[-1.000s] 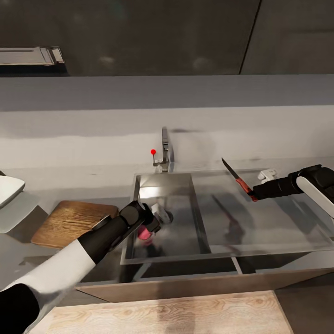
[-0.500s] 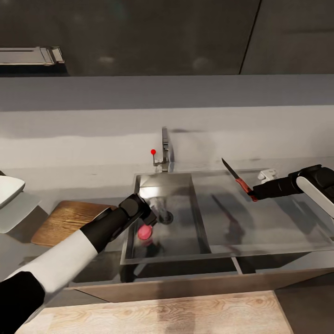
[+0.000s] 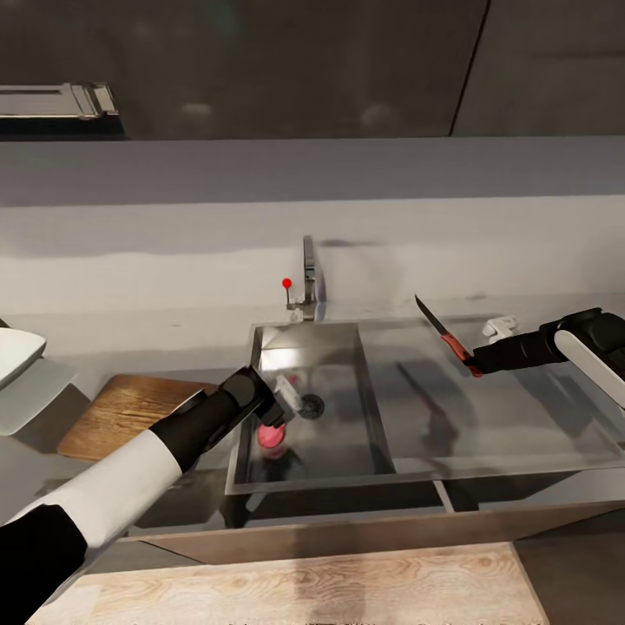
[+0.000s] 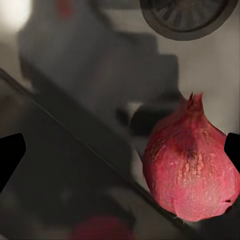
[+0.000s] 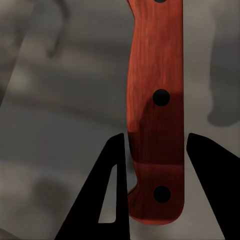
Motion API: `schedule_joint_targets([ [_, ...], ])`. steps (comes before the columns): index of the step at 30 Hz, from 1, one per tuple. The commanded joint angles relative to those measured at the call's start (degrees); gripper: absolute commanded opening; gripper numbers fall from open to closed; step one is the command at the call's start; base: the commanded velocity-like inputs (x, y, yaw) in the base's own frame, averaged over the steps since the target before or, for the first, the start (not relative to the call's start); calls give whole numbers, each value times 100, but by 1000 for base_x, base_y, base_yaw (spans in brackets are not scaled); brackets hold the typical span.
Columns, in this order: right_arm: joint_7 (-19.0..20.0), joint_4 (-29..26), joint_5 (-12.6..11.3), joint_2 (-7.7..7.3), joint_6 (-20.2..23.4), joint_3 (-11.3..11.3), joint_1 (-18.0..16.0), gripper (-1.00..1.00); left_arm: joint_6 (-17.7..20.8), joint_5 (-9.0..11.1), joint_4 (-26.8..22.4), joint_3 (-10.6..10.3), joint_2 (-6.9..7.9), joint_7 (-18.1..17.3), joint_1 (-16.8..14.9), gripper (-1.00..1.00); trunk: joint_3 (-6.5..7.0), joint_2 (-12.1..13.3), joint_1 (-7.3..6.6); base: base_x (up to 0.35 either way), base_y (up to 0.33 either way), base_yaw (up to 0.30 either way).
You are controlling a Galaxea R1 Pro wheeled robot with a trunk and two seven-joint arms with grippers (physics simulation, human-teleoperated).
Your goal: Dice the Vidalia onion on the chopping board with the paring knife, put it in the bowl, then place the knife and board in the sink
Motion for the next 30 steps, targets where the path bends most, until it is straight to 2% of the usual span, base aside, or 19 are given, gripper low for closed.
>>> schedule_joint_targets([
  [1,63,-1,52,-5,4,14,-11,-100,10,-58,-5,-15,5,-49,-6,100,-18,-12,3,0,0,0],
  [12,63,-1,52,-5,4,14,-11,-100,9,-58,102,-15,-34,-49,-8,100,-113,-12,3,0,0,0],
  [22,63,-1,52,-5,4,14,-11,-100,9,-58,106,-21,-233,-49,-8,100,-144,-12,3,0,0,0],
  [30,63,-1,52,-5,4,14,-11,-100,9,-58,107,-24,-275,-49,-5,100,-146,-12,3,0,0,0],
])
